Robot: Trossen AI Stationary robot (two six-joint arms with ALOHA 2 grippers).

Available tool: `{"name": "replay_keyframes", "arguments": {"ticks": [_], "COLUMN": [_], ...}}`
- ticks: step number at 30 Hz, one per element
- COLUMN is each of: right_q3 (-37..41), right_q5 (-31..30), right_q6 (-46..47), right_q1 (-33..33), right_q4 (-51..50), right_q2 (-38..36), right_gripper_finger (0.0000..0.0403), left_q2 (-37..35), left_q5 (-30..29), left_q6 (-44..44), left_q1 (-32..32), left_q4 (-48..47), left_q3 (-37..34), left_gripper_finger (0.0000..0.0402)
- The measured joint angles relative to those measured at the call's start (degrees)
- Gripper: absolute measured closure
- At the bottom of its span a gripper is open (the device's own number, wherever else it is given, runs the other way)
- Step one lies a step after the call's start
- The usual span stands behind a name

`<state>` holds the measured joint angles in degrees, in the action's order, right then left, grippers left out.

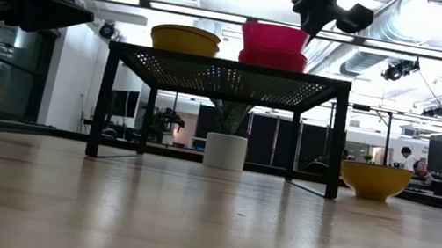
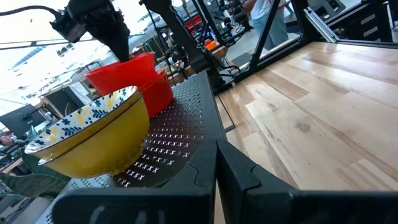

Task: Pick & Place Mini bowls
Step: Stack the red bowl on the red bowls on the shelf

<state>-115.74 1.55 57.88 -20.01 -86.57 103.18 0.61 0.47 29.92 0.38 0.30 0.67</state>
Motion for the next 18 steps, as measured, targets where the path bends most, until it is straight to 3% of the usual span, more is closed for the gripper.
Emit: {"name": "replay_keyframes", "arguments": {"ticks": [18], "right_q3": [0.1], "right_q5": [0.5], "right_q6": [-2.3], "right_q1": [-0.2], "right_q4": [-0.9], "right_q2": [1.1], "right_gripper_finger": [0.0403], "left_q2": [0.0], "left_q5": [0.0], "left_q6": [0.0], "left_q1": [0.0], "left_q4": [0.0], "left_q3": [0.0], "left_gripper_finger": [0.0401]}}
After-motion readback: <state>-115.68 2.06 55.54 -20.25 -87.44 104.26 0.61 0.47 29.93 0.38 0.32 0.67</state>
